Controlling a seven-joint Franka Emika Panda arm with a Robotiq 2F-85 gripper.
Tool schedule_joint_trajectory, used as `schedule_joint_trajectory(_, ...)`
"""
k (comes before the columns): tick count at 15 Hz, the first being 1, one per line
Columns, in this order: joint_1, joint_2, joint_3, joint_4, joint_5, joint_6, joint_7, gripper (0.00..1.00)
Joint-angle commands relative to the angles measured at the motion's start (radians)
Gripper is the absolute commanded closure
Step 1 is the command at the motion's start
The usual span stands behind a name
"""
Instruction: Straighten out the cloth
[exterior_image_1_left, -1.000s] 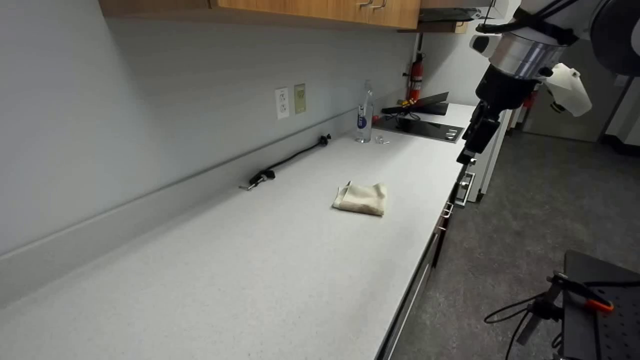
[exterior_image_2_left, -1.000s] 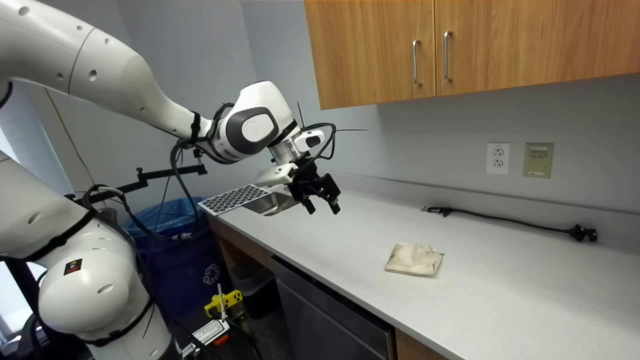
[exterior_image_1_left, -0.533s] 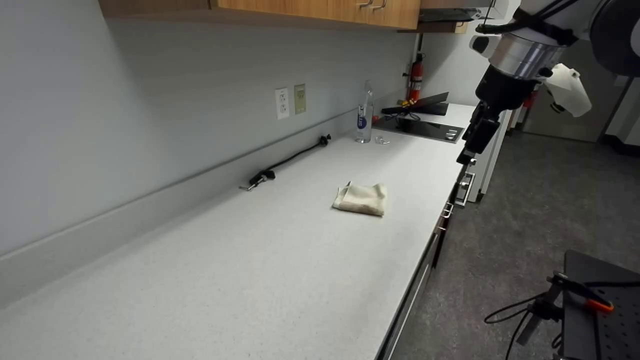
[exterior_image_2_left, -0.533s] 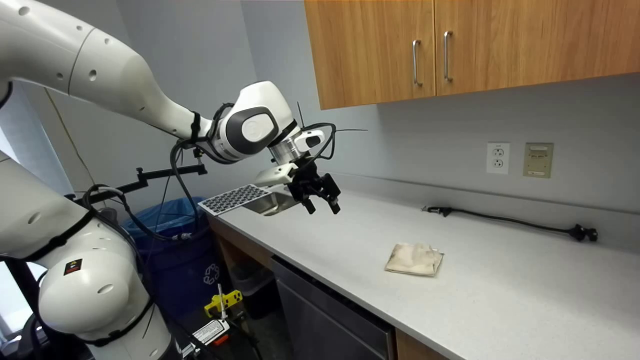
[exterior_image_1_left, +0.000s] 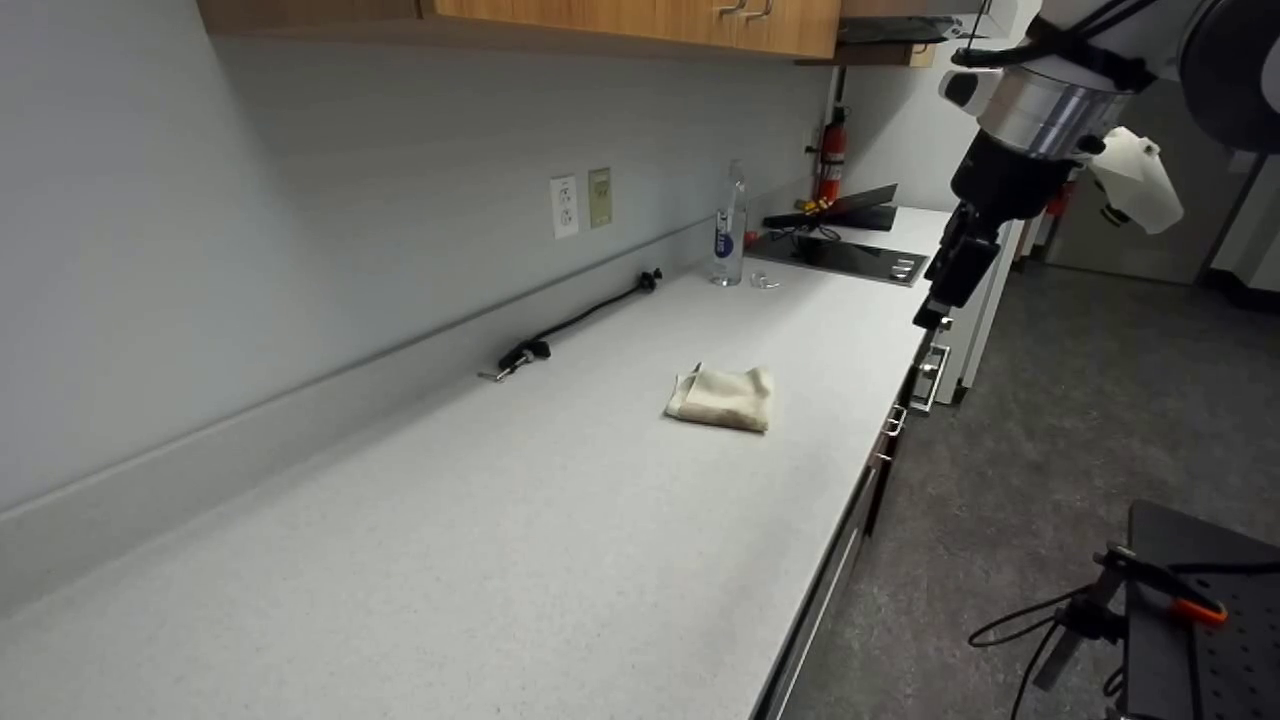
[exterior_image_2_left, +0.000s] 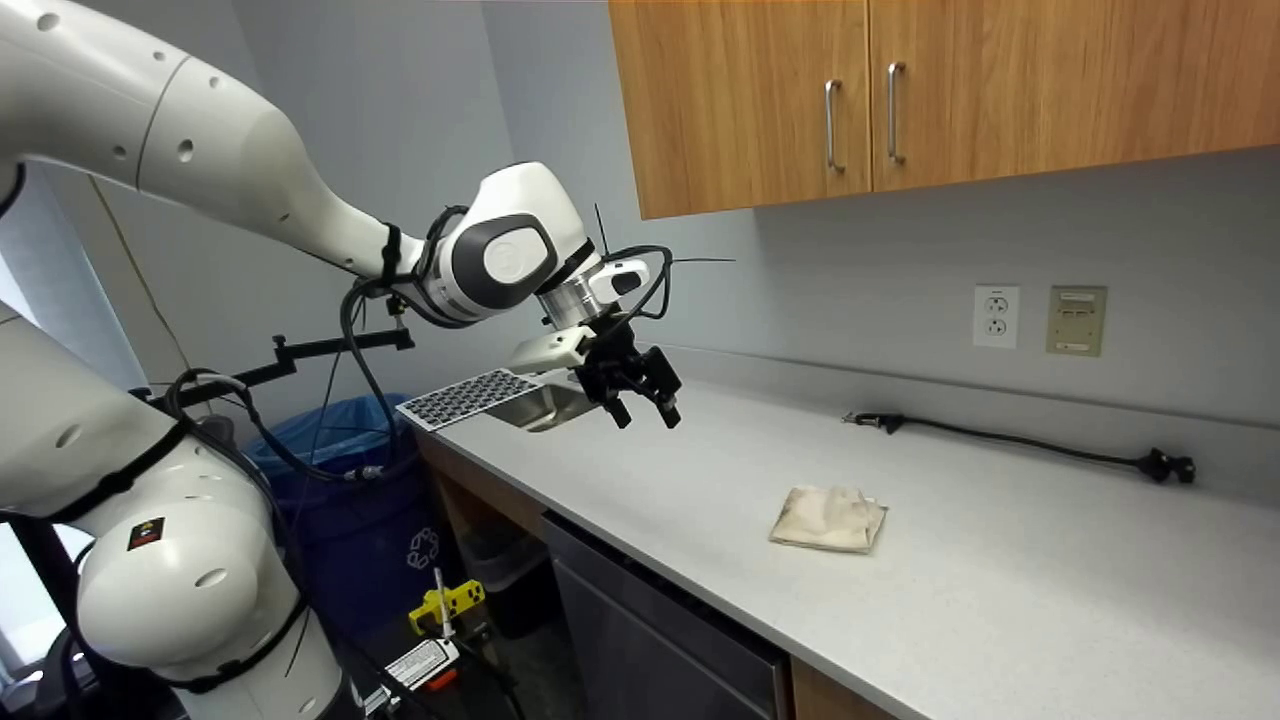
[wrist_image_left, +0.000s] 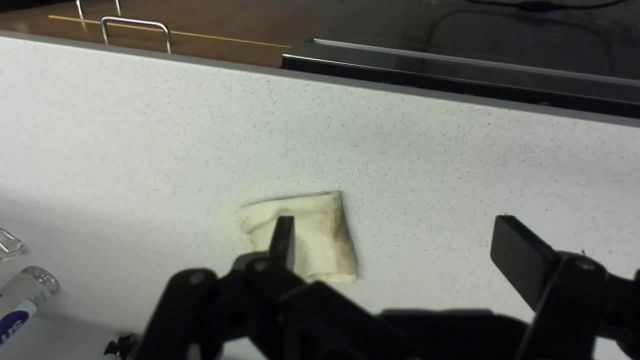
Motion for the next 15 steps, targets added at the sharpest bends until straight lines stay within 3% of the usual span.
schedule_joint_trajectory(1,-0.001,0.0,0.002,0.001,0.002,-0.002,-0.001,0.0)
schedule_joint_trajectory(15,-0.007,0.046,-0.013,0.035,0.003,-0.022,-0.017,0.0)
